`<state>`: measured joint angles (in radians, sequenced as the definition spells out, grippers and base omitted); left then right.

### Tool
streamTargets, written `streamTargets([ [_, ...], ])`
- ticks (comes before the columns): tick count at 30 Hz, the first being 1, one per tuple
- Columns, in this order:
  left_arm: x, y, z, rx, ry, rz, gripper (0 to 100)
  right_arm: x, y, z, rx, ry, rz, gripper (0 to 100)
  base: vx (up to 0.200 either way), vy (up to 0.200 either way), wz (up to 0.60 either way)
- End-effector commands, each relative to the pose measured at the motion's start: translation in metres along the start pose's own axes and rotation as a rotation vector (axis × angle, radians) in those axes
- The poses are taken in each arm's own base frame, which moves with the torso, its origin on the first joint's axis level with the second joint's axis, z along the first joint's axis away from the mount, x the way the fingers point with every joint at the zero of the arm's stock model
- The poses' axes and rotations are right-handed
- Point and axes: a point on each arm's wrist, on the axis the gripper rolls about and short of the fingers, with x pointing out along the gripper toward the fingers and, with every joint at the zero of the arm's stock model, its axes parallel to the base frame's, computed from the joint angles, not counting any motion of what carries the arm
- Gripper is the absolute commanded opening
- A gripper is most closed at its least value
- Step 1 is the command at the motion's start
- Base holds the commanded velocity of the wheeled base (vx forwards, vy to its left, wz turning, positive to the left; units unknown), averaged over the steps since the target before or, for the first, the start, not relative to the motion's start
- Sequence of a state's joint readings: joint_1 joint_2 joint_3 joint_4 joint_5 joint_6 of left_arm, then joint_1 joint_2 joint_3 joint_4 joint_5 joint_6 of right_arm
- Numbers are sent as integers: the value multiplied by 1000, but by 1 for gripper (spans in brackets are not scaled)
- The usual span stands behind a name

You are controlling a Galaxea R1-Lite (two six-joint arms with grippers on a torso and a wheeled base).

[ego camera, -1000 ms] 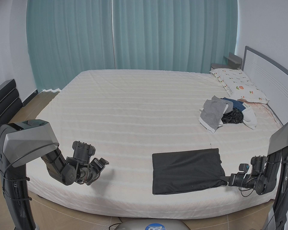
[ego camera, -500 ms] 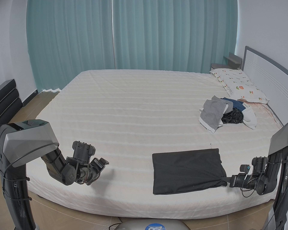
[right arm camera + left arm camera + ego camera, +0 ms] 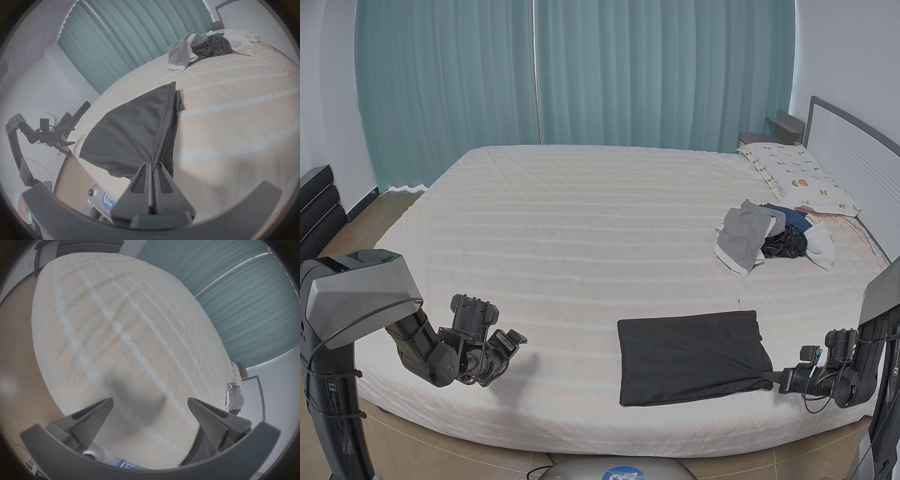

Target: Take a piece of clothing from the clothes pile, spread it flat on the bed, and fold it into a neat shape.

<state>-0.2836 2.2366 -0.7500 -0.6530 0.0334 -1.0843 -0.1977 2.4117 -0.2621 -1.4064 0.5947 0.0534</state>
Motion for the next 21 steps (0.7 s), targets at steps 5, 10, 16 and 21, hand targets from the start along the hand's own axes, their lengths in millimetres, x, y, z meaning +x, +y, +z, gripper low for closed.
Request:
streamTargets([
  [5, 0, 1, -1, 0, 1, 2, 100, 1, -1, 0, -4, -1, 1, 100, 0, 0, 0],
  [10, 0, 0, 0, 1, 0, 1, 100, -6, 3, 11, 2, -43, 11, 100, 0, 0, 0],
  [16, 0, 0, 0, 1, -1, 0, 100, 1, -2, 32, 168, -129, 35, 100, 0, 0, 0],
  [21, 1, -1, -1, 4, 0, -4, 100, 5, -7, 46, 297, -179, 53, 100, 0, 0, 0],
])
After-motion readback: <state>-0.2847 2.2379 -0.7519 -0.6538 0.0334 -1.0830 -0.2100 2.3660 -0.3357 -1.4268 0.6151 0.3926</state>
